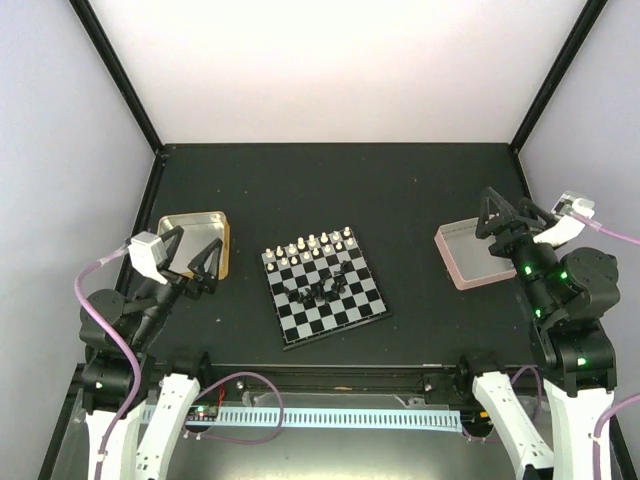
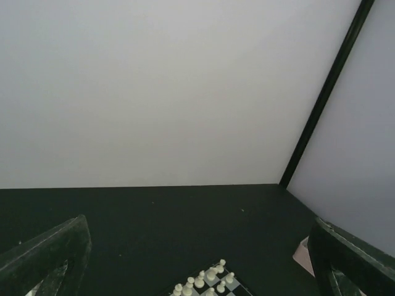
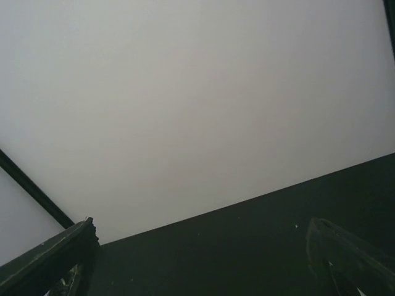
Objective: Set up the chess pieces on the board
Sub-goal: Move the chessboard to the center of the board, then pick up the chess piece from the chessboard.
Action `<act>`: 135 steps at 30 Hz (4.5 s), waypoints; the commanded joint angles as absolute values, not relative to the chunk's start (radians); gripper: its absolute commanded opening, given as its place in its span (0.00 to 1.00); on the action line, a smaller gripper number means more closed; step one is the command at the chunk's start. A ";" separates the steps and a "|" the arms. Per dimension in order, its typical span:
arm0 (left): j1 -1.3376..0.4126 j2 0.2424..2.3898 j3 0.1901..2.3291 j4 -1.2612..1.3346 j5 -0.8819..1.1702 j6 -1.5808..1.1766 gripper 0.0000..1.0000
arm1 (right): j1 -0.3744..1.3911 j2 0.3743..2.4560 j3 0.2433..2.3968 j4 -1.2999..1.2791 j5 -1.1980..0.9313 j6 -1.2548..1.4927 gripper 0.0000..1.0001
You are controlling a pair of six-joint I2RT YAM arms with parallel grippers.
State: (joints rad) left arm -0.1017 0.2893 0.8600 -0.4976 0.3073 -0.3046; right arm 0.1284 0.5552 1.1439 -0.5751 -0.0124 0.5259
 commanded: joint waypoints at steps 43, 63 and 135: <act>-0.241 0.822 0.373 -0.437 0.455 -0.662 0.61 | 0.608 1.250 0.586 -0.440 -0.204 0.736 0.67; -0.311 1.203 0.409 -0.229 0.493 -0.705 0.20 | 0.617 1.461 0.607 -0.333 -0.261 0.743 0.42; -0.342 0.281 0.486 -0.514 -0.168 -0.661 0.54 | 0.996 2.290 1.947 -0.973 0.001 0.385 0.20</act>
State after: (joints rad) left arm -0.3382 0.2817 0.4686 -0.5018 -0.1516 -0.6731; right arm 0.9943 2.2608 1.9053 -0.9245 0.0154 0.3973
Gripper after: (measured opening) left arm 0.534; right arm 0.233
